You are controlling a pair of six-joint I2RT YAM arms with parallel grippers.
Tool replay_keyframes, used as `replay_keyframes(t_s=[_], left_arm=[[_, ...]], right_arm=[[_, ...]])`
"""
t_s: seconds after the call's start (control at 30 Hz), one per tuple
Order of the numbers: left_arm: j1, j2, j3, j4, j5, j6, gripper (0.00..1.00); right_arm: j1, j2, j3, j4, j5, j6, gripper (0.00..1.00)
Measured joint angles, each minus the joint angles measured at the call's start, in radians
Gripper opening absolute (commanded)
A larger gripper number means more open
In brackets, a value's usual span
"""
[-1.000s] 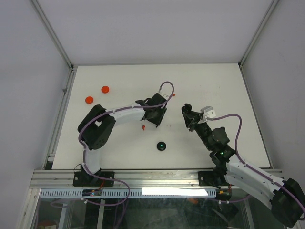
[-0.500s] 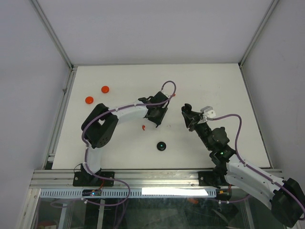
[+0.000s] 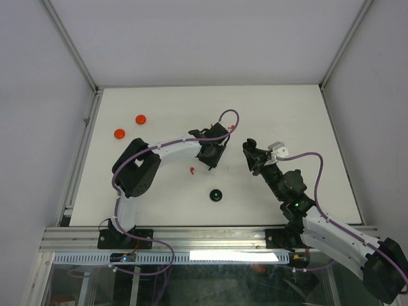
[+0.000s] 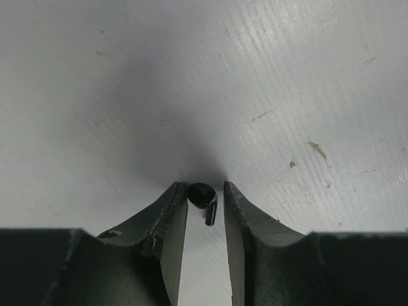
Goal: Insert the wireless bluetooth earbuds into the charging case
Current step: Pick up the earbud from the center of the board.
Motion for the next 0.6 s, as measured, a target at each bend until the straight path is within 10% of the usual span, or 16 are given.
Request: replay_keyframes(t_s=[0.6], left_arm=[[-0.021,0.023,0.041,-0.053,-0.059,0.0,0.14]], right_arm=[[0.0,0.016,0.0,0.0,-0.003,0.0,0.0]])
